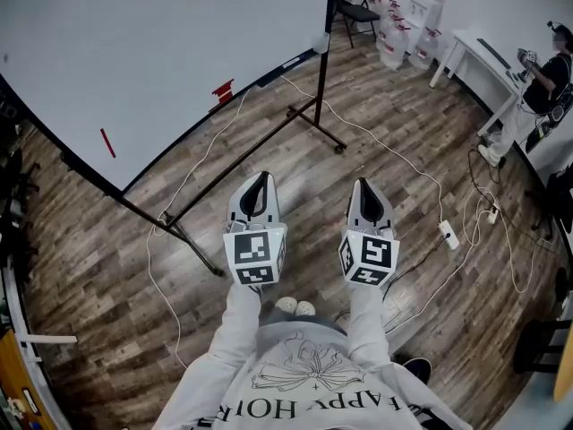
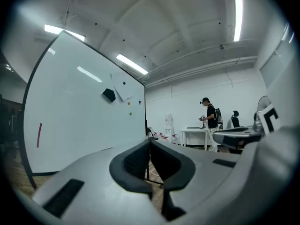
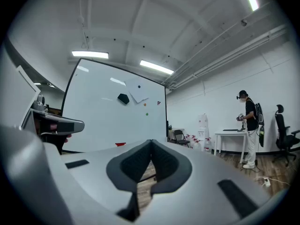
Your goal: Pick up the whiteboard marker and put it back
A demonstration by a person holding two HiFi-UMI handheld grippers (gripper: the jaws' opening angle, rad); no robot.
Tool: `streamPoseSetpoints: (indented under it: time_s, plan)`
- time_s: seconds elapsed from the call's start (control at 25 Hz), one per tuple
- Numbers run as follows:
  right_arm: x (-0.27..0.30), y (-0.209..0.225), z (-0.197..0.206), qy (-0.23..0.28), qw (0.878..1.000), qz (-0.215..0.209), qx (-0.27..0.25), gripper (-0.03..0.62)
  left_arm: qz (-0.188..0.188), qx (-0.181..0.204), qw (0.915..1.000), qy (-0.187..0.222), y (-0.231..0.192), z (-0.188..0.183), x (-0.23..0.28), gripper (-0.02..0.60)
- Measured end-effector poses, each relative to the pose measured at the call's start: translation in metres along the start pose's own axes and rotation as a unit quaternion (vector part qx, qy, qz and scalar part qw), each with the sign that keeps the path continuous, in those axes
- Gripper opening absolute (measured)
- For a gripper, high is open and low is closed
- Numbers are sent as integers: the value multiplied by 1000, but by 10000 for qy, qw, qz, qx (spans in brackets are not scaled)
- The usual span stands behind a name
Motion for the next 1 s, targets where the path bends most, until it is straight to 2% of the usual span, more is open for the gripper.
streamPoseSetpoints:
  time_s: [0.48, 0.64, 1.0]
  plan:
    - [21, 27, 12, -243, 9993, -253, -88, 5, -154, -141, 9998, -79, 17, 4, 27, 6]
    - [33, 36, 16, -339, 9990, -302, -6, 5, -181, -75, 9995, -248, 19, 9, 41, 6]
    - [102, 52, 28, -443, 9986, -287, 20, 5, -92, -130, 9995, -281, 7, 25, 112, 6]
Point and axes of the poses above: the fingertips, and each gripper's own axes: x forward along the fingers, y to its right, z out of its underside, the point moved 3 cm from there along -x, backward along the fingers, and after that the axes turned 15 degrees about x, right-handed, at the moved point
